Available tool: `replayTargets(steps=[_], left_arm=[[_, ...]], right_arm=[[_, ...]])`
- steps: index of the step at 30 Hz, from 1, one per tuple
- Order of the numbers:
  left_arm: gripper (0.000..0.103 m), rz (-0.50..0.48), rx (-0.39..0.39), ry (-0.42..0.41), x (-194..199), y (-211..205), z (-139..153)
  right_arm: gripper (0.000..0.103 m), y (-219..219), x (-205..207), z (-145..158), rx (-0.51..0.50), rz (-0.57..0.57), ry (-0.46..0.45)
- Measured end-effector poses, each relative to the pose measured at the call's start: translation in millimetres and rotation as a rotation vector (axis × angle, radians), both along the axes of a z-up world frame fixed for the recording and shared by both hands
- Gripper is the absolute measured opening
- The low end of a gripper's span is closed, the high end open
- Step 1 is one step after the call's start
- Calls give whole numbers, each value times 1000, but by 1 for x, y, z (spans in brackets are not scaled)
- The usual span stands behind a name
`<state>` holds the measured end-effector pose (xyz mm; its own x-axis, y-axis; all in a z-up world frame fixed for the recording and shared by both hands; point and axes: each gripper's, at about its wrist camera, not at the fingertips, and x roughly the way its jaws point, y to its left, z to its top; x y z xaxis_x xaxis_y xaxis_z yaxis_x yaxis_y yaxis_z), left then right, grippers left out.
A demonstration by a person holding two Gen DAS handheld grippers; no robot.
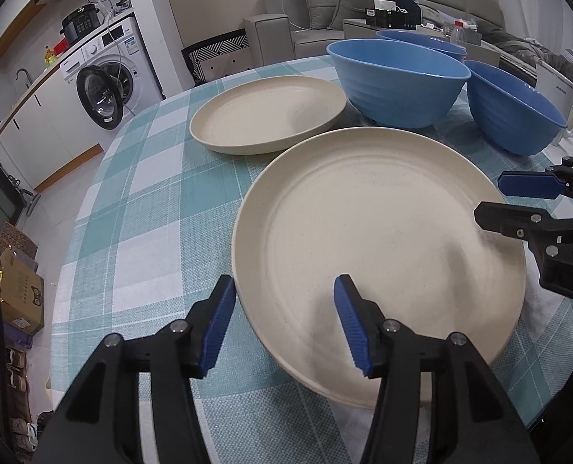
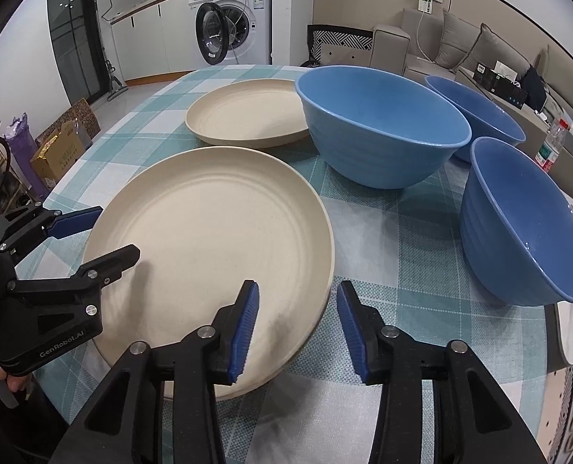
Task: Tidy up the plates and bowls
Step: 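Withdraw the left tool and move it toward the next cream plate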
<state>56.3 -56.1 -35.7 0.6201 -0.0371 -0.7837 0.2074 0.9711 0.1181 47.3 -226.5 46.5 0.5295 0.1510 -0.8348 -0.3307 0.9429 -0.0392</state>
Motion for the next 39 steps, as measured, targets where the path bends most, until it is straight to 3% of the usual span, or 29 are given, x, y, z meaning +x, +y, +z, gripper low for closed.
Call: replayTargets(steps=[3, 7, 9, 11, 14, 16, 20, 25, 39], left_arm=[[57, -2, -19, -1, 0, 2, 1], [60, -3, -47, -7, 0, 6, 5], [66, -1, -62, -16, 0, 8, 7], [80, 5, -81, -33, -1, 11, 11], [86, -1, -120, -53, -3, 16, 18], [97, 5, -131, -62, -3, 18, 21], [103, 25, -159, -75, -2, 25, 26], [103, 61, -228, -70, 4, 39, 31], [103, 179, -247, -74, 32, 72, 34]], right_arm=[[52, 0, 0, 1, 4, 5, -3], [72, 0, -2, 6, 22, 11, -21], [81, 0, -3, 9, 29, 14, -32], [84, 1, -4, 13, 38, 18, -45], [91, 2, -3, 16, 44, 20, -57], [101, 2, -4, 20, 51, 17, -77], [102, 2, -2, 27, 83, 20, -105], [102, 1, 2, 35, 97, 9, -138], [102, 7, 18, 48, 132, 42, -184]])
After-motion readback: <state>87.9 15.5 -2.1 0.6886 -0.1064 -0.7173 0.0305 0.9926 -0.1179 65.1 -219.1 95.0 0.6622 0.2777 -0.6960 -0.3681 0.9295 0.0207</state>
